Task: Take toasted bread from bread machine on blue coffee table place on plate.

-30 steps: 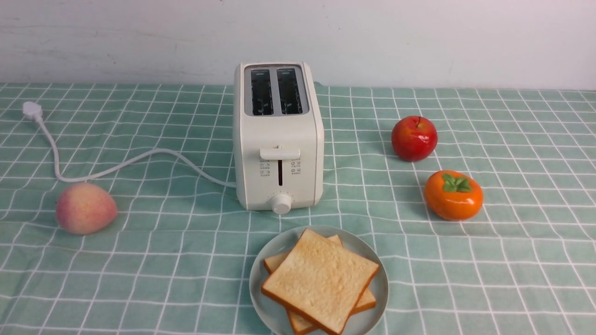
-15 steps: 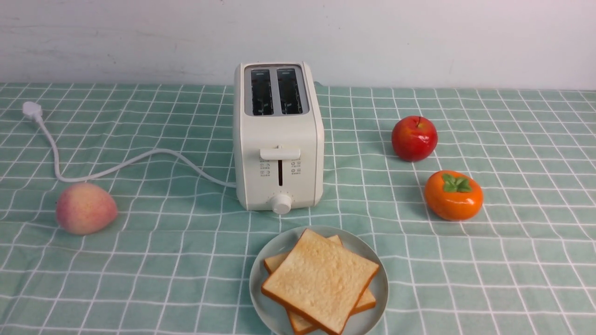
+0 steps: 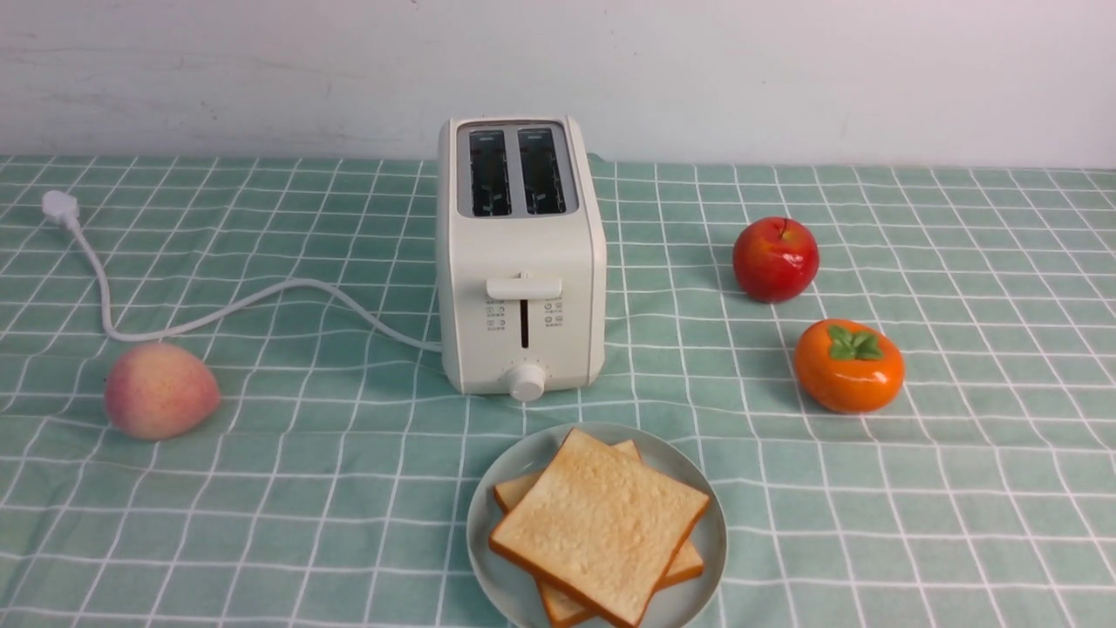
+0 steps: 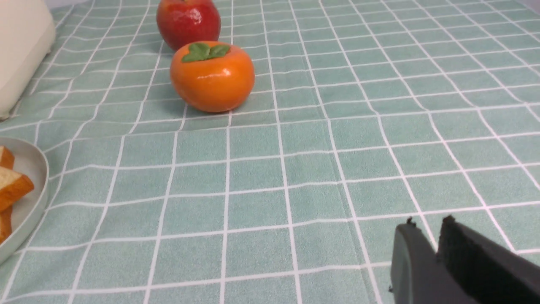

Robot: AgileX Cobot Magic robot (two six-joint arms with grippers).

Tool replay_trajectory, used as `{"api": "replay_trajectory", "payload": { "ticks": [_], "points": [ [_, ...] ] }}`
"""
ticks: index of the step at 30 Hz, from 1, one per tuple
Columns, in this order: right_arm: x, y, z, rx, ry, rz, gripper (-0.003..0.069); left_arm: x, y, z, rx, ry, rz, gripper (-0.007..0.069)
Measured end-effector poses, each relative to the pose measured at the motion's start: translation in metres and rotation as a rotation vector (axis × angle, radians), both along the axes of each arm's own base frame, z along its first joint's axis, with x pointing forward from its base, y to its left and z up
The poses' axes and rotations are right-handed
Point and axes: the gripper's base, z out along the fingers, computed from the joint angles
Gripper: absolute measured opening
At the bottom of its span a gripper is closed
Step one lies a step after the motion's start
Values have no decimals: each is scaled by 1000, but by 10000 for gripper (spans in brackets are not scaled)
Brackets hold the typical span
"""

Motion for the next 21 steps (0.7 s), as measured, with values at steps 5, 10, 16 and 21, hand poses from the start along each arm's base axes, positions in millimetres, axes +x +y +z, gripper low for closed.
{"api": "replay_trajectory", "payload": {
  "ticks": [5, 10, 16, 21],
  "points": [
    [0, 1, 0, 0, 11, 21, 106, 0, 0, 0, 1, -1, 0, 90],
    [0, 1, -1, 0, 12, 22, 108, 0, 0, 0, 1, -1, 0, 91],
    [0, 1, 0, 0, 11, 22, 118, 0, 0, 0, 1, -1, 0, 92],
    [0, 1, 0, -1, 11, 22, 125, 0, 0, 0, 1, -1, 0, 92]
  ]
}}
